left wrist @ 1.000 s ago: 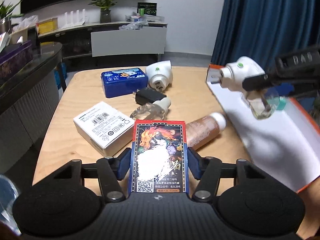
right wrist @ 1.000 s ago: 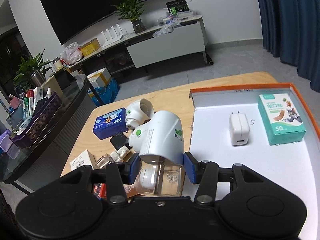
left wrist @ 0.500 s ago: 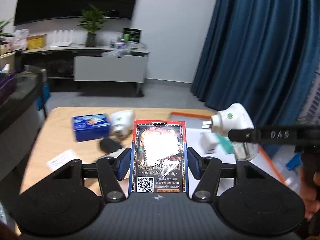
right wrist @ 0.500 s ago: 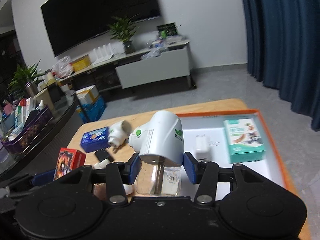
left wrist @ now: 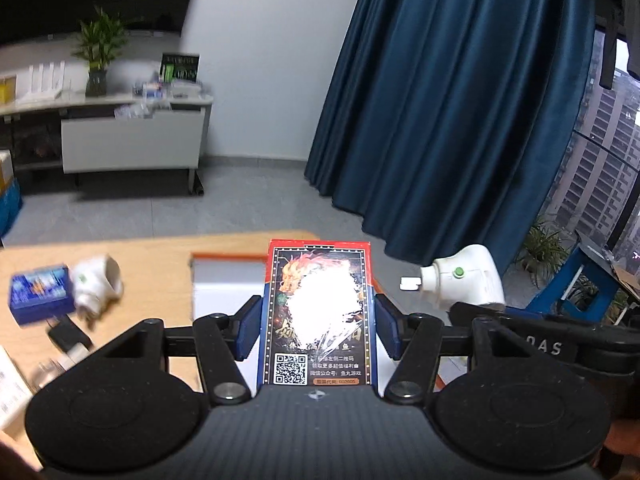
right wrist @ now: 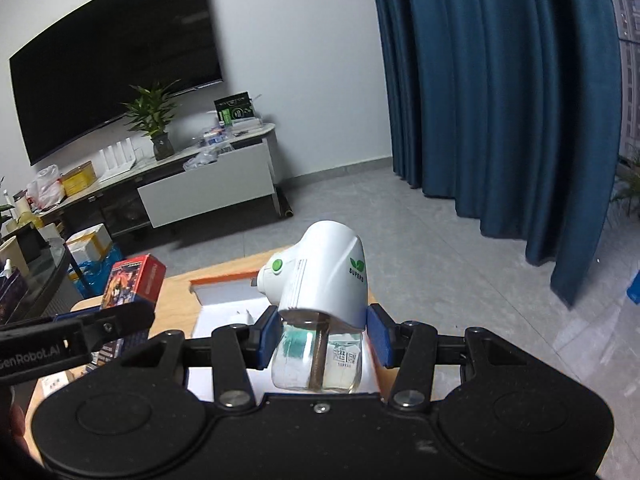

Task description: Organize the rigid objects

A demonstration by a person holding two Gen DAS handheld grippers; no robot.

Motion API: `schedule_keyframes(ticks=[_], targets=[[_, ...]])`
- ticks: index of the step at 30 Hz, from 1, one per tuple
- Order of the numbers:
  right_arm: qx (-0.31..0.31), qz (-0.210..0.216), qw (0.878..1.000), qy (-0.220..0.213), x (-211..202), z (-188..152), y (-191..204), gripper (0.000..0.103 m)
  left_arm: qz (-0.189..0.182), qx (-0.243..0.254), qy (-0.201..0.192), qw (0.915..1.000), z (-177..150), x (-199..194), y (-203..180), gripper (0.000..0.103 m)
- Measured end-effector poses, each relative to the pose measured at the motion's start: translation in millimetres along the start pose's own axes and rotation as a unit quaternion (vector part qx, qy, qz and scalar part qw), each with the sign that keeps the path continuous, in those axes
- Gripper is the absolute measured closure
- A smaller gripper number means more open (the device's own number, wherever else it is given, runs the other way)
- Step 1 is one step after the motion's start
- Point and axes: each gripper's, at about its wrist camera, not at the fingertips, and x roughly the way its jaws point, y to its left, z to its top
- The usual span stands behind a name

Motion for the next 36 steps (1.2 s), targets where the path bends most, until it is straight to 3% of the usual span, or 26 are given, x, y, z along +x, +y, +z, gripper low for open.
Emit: schedule_keyframes(ticks=[6,28,29,31,36], targets=[[0.007,0.016,1.000,0.020,12,-13,-5,0.046,0.022,-0.010,0.031,0.9992,-15,8,7,0.044],[-0.009,0.021,0.999,0.033,18,-18,4,0.047,0.038,-0.025,0.042,0.9981,-15,6,5,0.044],[-0.009,0.021,0.999,0.033,18,-18,5,0.048,0.039,-0.024,0.042,0.9981,-15,6,5,0.044],[-0.015,0.021,0.999,0.039,21,-19,7,0.063,0.037,-0.024,0.041,0.9982,-15,5,5,0.044],[-0.013,0.043,0.995,0.084,37,-31,1,0.063,0.045,-0.028,0.042,0.9977,-17,3,9,0.044]])
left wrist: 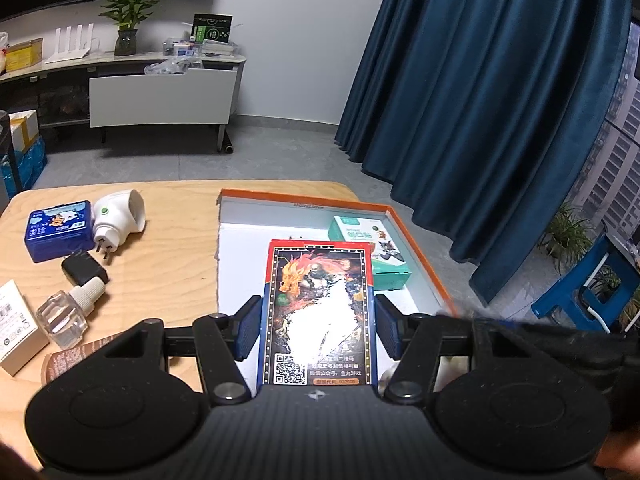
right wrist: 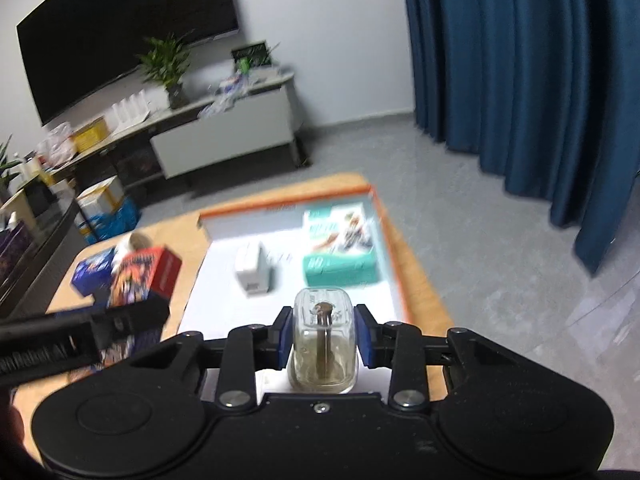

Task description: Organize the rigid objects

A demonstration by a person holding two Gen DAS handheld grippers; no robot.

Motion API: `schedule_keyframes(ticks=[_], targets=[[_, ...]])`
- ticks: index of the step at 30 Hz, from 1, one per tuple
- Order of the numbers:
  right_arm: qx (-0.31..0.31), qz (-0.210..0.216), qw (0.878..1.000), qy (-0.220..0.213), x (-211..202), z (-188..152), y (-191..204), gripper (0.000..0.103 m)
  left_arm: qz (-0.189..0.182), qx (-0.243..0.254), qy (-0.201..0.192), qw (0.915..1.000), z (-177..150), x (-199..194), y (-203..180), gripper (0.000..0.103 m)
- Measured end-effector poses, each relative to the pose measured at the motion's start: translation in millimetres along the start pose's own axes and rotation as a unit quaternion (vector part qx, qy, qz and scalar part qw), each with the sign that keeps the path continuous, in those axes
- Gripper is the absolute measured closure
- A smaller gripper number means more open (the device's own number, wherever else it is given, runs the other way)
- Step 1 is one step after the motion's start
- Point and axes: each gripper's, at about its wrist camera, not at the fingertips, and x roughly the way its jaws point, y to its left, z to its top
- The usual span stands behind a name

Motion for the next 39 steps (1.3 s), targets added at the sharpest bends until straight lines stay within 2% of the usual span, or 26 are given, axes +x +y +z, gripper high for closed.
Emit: schedule_keyframes(ticks=[5,7,8,9,10,14,15,16,20,26,31,39], targets=[[0.004,0.014,1.000,0.003,-2,-5,-6,0.063,0.005,-0.007,0.005,1.0000,-2,0,6,0.044],[0.008,0.044,0.999,0.012,-1,-5,-8,0.058,0.006,-0.008,0.005,0.9999,-3,-1,7,0.044],[0.012,0.058,0.998,0.013,-1,-6,-8,0.051,0.005,-0.009,0.005,0.9999,-3,-1,8,0.044],[0.012,0.064,0.998,0.015,0,-7,-8,0.040,0.005,-0.010,0.006,0.9999,-4,-1,8,0.044],[0.005,0.061,0.998,0.015,2,-9,-5,0.038,0.004,-0.011,0.006,0.9999,-4,-1,9,0.044],[-0.040,0.045,0.998,0.020,12,-18,6,0.037,0.004,-0.012,0.005,0.9999,-5,-2,11,0.044],[-0.044,0.041,0.998,0.022,15,-20,8,0.041,0.005,-0.013,0.005,0.9999,-5,-2,12,0.044],[-0.042,0.038,0.998,0.022,16,-22,7,0.055,0.006,-0.013,0.006,0.9999,-5,-2,13,0.044],[-0.042,0.034,0.998,-0.012,4,-18,10,0.056,0.006,-0.013,0.007,0.9999,-6,-1,12,0.044],[-0.046,0.018,0.997,-0.059,-13,11,13,0.056,0.000,-0.002,-0.003,1.0000,2,0,4,0.044],[-0.046,0.010,0.996,-0.078,-21,34,12,0.056,0.001,0.008,-0.013,0.9999,11,2,-1,0.044],[-0.048,0.001,0.994,-0.096,-24,47,12,0.056,0.004,0.015,-0.024,0.9996,23,8,-3,0.044]])
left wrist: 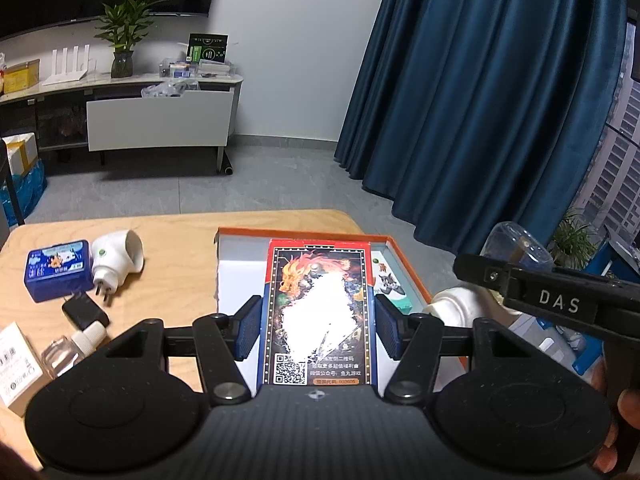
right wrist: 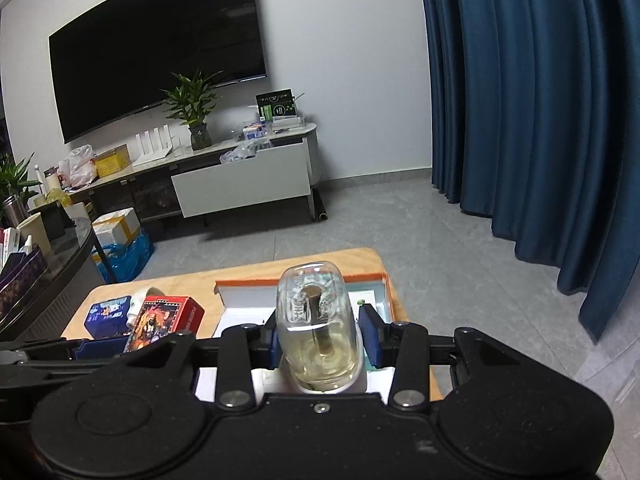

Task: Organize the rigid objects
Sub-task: 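Hold the card box and white heater above the tray with both tools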

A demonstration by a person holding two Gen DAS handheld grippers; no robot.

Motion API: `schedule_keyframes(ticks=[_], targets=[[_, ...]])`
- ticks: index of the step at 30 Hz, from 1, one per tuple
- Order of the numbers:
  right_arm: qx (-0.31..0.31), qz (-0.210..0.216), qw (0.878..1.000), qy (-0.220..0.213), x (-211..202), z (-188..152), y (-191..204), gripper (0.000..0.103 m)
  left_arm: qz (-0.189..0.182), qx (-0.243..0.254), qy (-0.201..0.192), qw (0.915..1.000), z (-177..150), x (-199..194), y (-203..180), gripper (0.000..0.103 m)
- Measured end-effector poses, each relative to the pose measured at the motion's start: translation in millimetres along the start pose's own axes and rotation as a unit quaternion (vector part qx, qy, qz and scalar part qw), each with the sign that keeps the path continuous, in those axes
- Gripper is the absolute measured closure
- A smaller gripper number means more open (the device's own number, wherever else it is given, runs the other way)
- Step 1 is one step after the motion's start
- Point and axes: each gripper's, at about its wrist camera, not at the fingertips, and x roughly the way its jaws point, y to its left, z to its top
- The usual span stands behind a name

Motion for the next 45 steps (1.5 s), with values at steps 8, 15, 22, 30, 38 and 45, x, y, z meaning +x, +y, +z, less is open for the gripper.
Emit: schedule_keyframes(ticks=[8,15,22,30,38,45], targets=[[-0.007,-0.009,1.000,-0.006,5,5,2,0.056,0.000,0.008,-0.002,1.0000,5,5,-4,0.044],[-0.008,-0.018,1.000,-0.011,9,9,-1,0.056,0.001,0.011,0.002,0.9999,6,8,-6,0.044],[-0.008,-0.022,1.000,-0.008,13,10,-1,0.056,0.003,0.014,0.009,0.9999,5,13,-7,0.044],[-0.008,-0.023,1.000,-0.007,16,11,0,0.056,0.005,0.019,0.015,0.9997,2,15,-10,0.044],[-0.007,-0.020,1.000,0.001,18,8,-3,0.056,0.002,0.017,0.023,0.9996,-2,17,-10,0.044],[-0.005,-0.024,0.999,0.027,16,-8,-4,0.056,0.001,0.009,0.036,0.9993,-15,13,-7,0.044]])
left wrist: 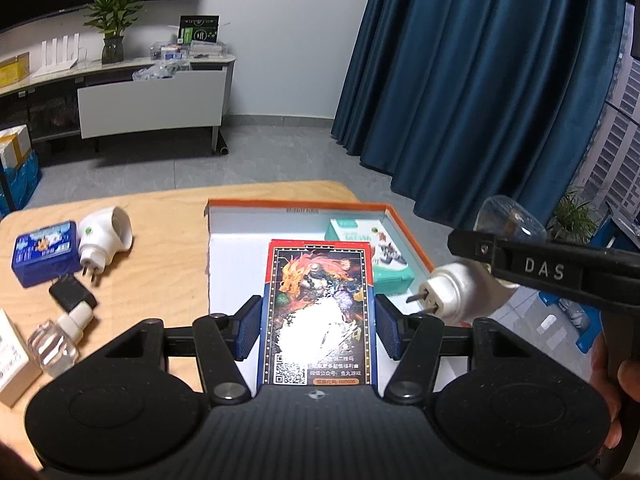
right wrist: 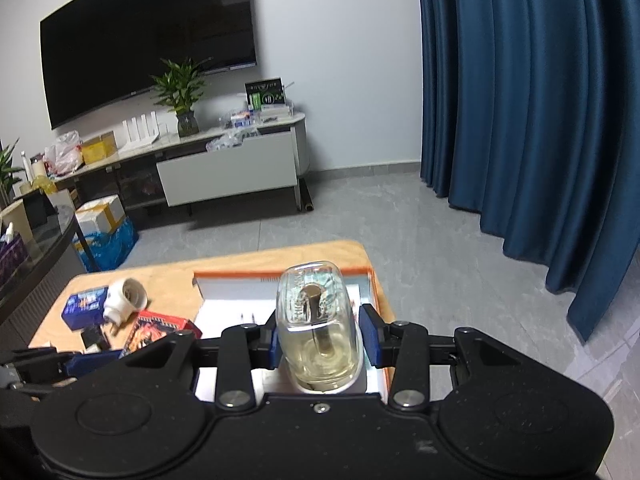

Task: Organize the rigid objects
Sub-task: 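Hold the card box and white heater above the tray with both tools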

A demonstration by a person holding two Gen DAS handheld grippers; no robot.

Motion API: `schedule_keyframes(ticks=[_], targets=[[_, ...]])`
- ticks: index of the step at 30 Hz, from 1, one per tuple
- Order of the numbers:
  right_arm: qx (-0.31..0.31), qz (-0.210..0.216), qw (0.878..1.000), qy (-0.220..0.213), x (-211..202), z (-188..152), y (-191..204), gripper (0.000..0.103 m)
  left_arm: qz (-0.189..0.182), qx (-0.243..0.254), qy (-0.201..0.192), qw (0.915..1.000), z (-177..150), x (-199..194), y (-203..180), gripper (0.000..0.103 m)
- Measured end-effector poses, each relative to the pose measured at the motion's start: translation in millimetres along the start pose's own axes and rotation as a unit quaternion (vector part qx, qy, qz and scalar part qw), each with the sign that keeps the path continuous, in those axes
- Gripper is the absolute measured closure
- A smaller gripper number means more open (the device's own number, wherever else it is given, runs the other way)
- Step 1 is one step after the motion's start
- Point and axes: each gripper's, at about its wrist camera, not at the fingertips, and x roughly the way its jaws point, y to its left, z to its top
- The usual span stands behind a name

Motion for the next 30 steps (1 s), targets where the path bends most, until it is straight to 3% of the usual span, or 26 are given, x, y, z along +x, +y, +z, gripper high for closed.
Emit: schedule_keyframes(ticks=[11,30], targets=[[0.001,-0.004,0.999,0.046,-1,-31,2,0.056,-0.002,-0.010,0.019,0.9998,-16,-6,3,0.044],[-0.010,-0.001,0.998,0.061,2,-35,9,0.056,-0.003,-0.016,0.020,0.9997,-18,-7,4,0.044]])
